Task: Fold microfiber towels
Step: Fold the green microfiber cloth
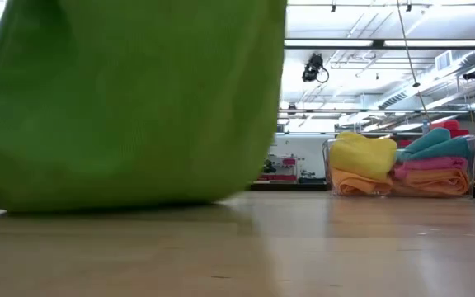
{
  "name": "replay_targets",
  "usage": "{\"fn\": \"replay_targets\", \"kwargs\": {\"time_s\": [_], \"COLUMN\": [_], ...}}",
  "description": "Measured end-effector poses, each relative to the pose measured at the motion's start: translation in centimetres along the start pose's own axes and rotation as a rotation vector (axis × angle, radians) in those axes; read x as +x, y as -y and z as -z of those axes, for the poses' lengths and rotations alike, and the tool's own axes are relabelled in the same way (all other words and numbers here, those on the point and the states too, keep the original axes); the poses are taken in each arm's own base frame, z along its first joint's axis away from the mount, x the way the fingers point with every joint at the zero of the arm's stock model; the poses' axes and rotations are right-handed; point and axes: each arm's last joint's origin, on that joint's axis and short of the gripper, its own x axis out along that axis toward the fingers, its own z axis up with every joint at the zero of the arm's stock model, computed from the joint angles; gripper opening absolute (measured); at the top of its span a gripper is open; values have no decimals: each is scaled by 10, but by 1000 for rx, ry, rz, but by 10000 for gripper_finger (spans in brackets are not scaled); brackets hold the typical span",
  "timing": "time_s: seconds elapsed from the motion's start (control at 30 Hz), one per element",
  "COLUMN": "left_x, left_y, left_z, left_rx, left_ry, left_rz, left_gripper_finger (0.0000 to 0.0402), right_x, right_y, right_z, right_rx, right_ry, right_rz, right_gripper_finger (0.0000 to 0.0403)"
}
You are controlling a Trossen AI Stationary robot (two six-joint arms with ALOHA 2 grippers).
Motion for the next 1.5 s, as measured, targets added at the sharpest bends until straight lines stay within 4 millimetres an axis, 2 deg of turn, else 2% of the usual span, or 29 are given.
{"fn": "replay_targets", "kwargs": {"time_s": [0.17,0.3,0.43,0.7,0.8,0.9,1.0,1.13,1.23,1.37,1.5], "left_x": [-30,-43,-43,-28,-22,-20,-26,-26,-21,-12,14], "left_y": [-29,-59,-89,-156,-186,-214,-233,-233,-225,-207,-178], "left_z": [-15,-13,-6,-1,-5,-13,-27,-34,-35,-37,-33], "left_rx": [45,69,62,55,80,119,114,121,137,51,27], "left_ry": [103,121,66,-66,-139,-169,-105,-26,-48,-13,-58], "left_rz": [34,-41,-165,-405,-534,-640,-656,-486,-443,-267,-159], "left_gripper_finger": [8,5,8,7,5,5,10,6,6,11,5], "right_x": [-16,-30,-40,-76,-92,-108,-115,-109,-102,-90,-73], "right_y": [4,24,61,158,185,202,208,201,191,170,141], "right_z": [-30,-43,-39,-10,-7,-9,-6,7,14,22,27], "right_rx": [-53,-131,-192,-216,-304,-396,-407,-339,-290,-183,-131], "right_ry": [-13,-62,-101,-146,-117,-85,-79,-173,-247,-342,-436], "right_rz": [8,117,246,500,605,708,709,577,503,352,184], "right_gripper_finger": [10,10,10,10,10,10,10,10,10,10,10]}}
